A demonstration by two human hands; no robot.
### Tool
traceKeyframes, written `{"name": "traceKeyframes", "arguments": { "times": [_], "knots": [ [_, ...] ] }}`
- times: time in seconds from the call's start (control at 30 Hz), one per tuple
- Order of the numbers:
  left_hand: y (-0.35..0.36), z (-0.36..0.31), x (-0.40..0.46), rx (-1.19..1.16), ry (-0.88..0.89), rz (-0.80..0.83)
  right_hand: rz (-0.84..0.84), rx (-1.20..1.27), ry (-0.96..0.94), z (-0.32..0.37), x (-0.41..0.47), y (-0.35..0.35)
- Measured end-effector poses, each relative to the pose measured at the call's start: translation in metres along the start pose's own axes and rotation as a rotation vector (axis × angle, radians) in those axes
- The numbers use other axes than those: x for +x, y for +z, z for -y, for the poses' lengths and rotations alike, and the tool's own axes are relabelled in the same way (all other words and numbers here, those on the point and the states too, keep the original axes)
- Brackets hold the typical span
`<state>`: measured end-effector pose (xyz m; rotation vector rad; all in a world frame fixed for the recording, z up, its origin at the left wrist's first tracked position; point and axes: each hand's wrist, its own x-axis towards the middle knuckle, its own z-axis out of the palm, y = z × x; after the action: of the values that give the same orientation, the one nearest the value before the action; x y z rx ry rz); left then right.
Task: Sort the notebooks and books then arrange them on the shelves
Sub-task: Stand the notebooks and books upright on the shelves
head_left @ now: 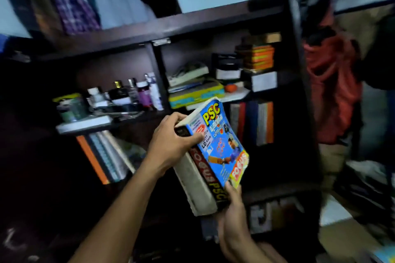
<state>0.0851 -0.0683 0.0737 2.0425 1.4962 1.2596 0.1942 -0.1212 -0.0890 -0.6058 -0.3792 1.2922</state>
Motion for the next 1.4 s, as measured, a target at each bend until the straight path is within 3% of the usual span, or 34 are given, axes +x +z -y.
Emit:
{"name": "traceKeyframes", "arguments": {
  "times": [0.07, 0.13, 0.2, 0.27, 0.4, 0.57, 0.63, 0.73, 0.8, 0.87, 0.93, 1.13, 1.27, 1.4],
  "knots": [
    [-0.017, 0.033, 0.018, 0.162, 0.000, -0.108, 0.130, 0.005, 0.166, -0.040, 0.042, 0.022],
    [-0.024, 0.069, 0.030, 0.258, -0.053, -0.153, 0.290, -0.153, 0.238, -0.071, 0.075, 0.024],
    [-0.029, 0.110, 0.041, 0.368, -0.145, -0.188, 0.497, -0.643, 0.225, -0.090, 0.114, 0.023],
    [-0.035, 0.146, 0.046, 0.540, -0.209, -0.212, 0.506, -1.125, 0.059, -0.114, 0.150, 0.017],
    [-0.041, 0.159, 0.041, 0.731, -0.325, -0.179, 0.314, -1.099, -0.199, -0.127, 0.150, 0.009],
    [-0.024, 0.145, 0.017, 0.814, -0.252, -0.171, 0.678, -1.278, -0.168, -0.110, 0.136, 0.011],
    [-0.029, 0.145, 0.010, 0.735, -0.184, -0.178, 0.735, -1.277, -0.151, -0.108, 0.131, 0.015],
    [-0.037, 0.155, -0.008, 0.339, -0.088, -0.309, 0.706, -1.171, -0.147, -0.102, 0.126, 0.016],
    [-0.033, 0.174, -0.026, 0.024, -0.170, -0.360, 0.697, -1.135, -0.145, -0.097, 0.123, 0.016],
    [-0.019, 0.194, -0.043, -0.218, -0.302, -0.281, 0.711, -1.131, -0.173, -0.095, 0.120, 0.016],
    [-0.007, 0.214, -0.052, -0.198, -0.371, -0.209, 0.733, -1.128, -0.193, -0.097, 0.121, 0.015],
    [0.005, 0.231, -0.047, 0.034, -0.374, -0.223, 0.708, -1.177, -0.274, -0.100, 0.130, 0.014],
    [0.021, 0.241, -0.055, -0.111, -0.420, -0.284, 0.704, -1.205, -0.331, -0.108, 0.134, 0.015],
    [0.027, 0.253, -0.052, -0.304, -0.426, -0.216, 0.694, -1.278, -0.385, -0.114, 0.145, 0.017]
  ]
}}
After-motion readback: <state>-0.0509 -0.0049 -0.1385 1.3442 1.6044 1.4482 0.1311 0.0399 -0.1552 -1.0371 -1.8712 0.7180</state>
